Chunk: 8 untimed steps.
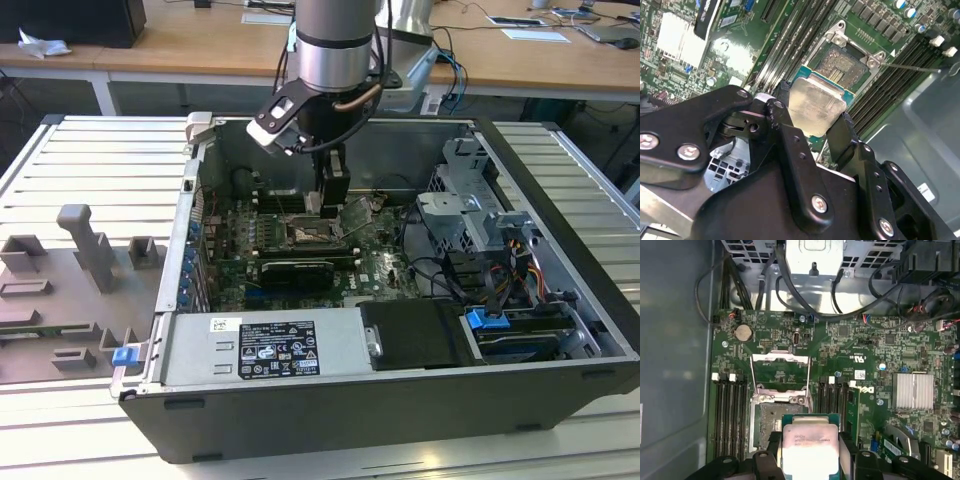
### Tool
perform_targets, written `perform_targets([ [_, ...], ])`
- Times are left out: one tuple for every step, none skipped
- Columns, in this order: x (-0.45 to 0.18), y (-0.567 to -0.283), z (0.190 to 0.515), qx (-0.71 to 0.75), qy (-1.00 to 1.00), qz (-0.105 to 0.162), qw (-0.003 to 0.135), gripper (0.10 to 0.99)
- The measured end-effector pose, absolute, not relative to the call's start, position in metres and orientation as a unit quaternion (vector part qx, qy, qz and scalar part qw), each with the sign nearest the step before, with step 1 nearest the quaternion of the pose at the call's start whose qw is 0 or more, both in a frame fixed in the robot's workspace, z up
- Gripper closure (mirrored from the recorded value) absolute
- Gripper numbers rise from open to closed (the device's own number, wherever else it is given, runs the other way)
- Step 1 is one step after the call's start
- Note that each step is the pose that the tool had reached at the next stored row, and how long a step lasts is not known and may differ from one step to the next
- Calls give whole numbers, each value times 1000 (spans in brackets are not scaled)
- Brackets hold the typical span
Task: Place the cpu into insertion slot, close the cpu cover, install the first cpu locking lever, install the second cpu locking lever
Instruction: 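Place the cpu into insertion slot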
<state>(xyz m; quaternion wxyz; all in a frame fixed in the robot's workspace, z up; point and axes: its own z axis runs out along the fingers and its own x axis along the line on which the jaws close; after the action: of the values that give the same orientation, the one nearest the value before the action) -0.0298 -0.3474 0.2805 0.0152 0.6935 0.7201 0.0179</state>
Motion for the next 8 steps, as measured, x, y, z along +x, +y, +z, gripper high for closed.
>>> perform_targets([
  [-33, -347, 279, 693, 720, 19, 17, 545],
  [-35, -347, 278, 693, 720, 20, 17, 545],
  [-37, -347, 276, 693, 720, 20, 18, 545],
  [-39, -347, 275, 693, 720, 21, 18, 545],
  [-40, -346, 273, 693, 720, 21, 19, 545],
  [-40, -346, 271, 693, 720, 21, 19, 545],
  [-41, -345, 270, 693, 720, 21, 19, 545],
  [-41, -344, 267, 693, 720, 22, 19, 545],
])
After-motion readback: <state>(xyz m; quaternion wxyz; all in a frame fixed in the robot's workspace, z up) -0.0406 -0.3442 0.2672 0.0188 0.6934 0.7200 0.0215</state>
